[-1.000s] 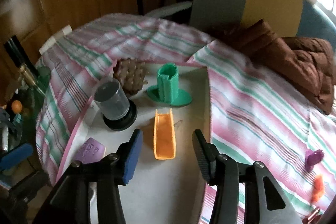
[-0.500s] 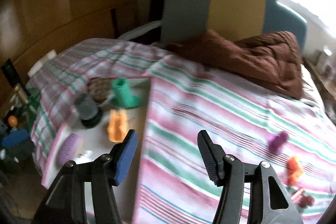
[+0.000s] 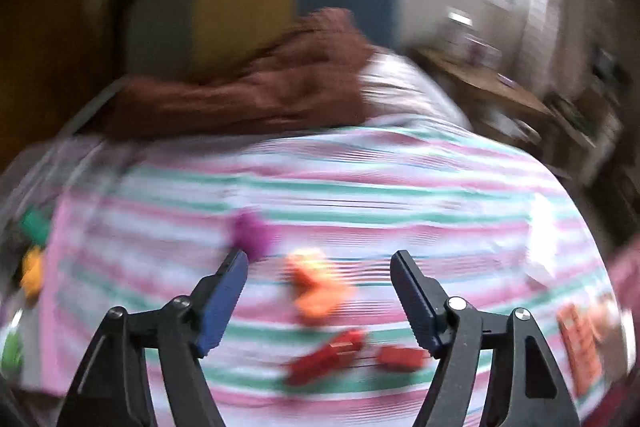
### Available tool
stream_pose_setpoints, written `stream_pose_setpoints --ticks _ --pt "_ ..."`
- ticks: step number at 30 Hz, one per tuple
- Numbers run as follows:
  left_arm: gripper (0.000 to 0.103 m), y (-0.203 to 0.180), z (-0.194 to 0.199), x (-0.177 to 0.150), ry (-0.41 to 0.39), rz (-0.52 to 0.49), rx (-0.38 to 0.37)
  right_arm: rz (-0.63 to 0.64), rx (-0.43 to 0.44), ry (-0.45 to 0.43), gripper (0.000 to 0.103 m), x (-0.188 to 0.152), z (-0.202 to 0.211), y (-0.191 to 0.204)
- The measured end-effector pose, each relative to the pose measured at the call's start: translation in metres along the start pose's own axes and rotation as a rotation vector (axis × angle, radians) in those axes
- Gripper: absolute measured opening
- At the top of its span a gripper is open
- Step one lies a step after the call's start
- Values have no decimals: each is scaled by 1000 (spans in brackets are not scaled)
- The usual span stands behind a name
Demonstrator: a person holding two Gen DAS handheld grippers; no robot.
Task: Organize rigid objects
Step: 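Move both tools back toward the remaining toys on the bedspread, then grasp the purple spiky toy with the left tool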
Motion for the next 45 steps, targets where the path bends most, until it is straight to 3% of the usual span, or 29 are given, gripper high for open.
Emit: stream_pose_setpoints --ticks 4,7,9,17,23,33,45 --pt "47 -38 -12 4 21 -47 -56 -232 -69 51 75 -17 -18 -67" --pt "47 -73 -29 4 64 -68 -104 -332 -41 55 75 -16 -19 -83" --pt "47 -96 -42 2 91 -89 -144 -347 -28 63 75 -15 -20 -85" --pt "47 -158 -107 -9 206 -161 -175 -379 22 80 77 -17 -19 -81" --pt "47 -183 -155 -13 288 -138 -214 -411 44 107 78 -23 -24 -81" --pt "47 -233 -216 -3 303 -221 -265 -439 80 110 79 -21 -24 -80" --pt "47 -269 -278 21 246 -276 -222 -451 112 116 80 -20 -24 -76"
Point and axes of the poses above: each gripper's, at about its wrist camera, not at the fingertips, and z roughly against the way its jaws point, y to its left, x to its top, the point moved 9 cm from there along -z, roughly the way its jaws point, and after that the axes turned 1 degree about -y, right-handed, at the moved point
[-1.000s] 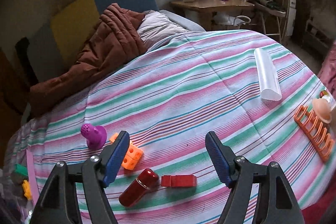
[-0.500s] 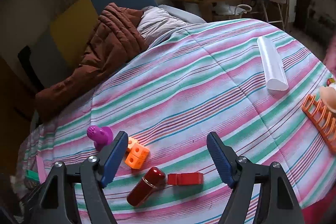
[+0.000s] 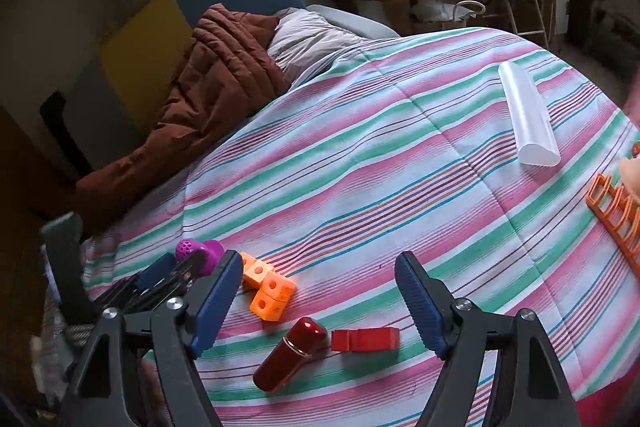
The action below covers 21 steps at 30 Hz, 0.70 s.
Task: Organize rigid objects
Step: 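Grasp the purple spiky toy with the left tool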
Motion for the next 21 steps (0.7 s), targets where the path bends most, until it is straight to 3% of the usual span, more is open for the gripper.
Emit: stream_pose_setpoints --ticks 3,5,7,21 --pt "47 1 -14 2 10 -8 19 -3 6 6 80 -1 -1 1" --pt "39 6 -22 -1 17 10 8 7 7 11 80 -2 -2 2" --pt "39 8 -18 -2 4 12 3 18 12 15 80 -3 -4 5" --pt "38 33 65 -84 -19 53 29 66 8 34 80 -8 -7 11"
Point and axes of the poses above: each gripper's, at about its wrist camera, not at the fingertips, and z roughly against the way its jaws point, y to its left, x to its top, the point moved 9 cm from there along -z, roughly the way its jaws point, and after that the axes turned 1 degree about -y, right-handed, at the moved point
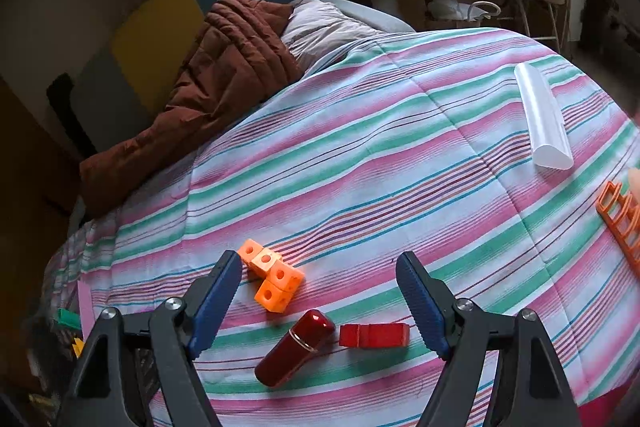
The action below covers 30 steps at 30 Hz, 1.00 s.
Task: Organize rigid objects
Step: 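Grasp the purple spiky toy with the left tool, then grasp the orange cube cluster with the right tool while the left tool holds the purple toy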
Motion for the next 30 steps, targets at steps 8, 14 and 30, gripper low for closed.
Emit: stream_pose_setpoints --ticks 8,14,30 --pt "38 4 27 -46 -5 9 3 90 23 36 80 -12 -7 18" --pt "38 5 23 -44 -11 3 4 189 49 117 78 -24 -23 42" --pt "38 10 27 -47 -25 15 4 536 -26 308 44 -67 -81 96"
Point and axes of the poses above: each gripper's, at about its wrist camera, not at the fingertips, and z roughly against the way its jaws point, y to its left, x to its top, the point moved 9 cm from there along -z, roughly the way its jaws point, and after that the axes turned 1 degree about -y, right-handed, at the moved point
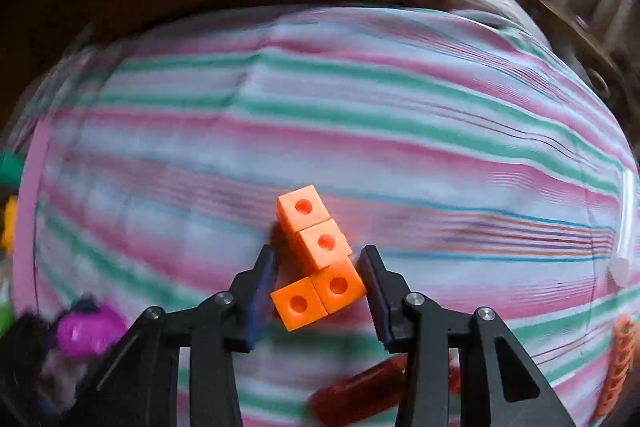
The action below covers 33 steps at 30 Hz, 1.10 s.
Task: Organize rigid objects
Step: 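Grasp the orange cube cluster with the right tool while the left tool holds the purple toy, then carry the purple spiky toy to the tray with the left tool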
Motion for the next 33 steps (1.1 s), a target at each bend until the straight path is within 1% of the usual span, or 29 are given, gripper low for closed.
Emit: stream_pose_setpoints --ticks 2,4,6,10,15,18,19,23,28,33 --pt "38 3 3 -1 0 6 11 25 41 12 44 -12 5 18" --pt "38 4 8 -2 -2 17 4 55 70 8 46 -21 8 31" --pt "38 5 15 -2 -18 14 15 66 64 -16 47 -26 10 33" --pt "38 3 35 -1 -41 3 20 61 105 -34 47 -28 13 31" --pt "38 2 62 4 -76 11 12 128 79 -83 47 -30 16 32" --pt "38 4 75 6 -86 18 19 129 85 -88 47 -31 19 33" --pt "38 6 80 7 -92 22 22 132 88 -90 47 -27 16 28" --pt "38 13 96 10 -111 31 37 132 93 -90 47 -27 15 29" --pt "38 30 113 9 -128 57 70 163 66 -103 47 -28 15 33" --pt "38 43 121 4 -128 75 97 173 56 -113 46 -26 13 34"
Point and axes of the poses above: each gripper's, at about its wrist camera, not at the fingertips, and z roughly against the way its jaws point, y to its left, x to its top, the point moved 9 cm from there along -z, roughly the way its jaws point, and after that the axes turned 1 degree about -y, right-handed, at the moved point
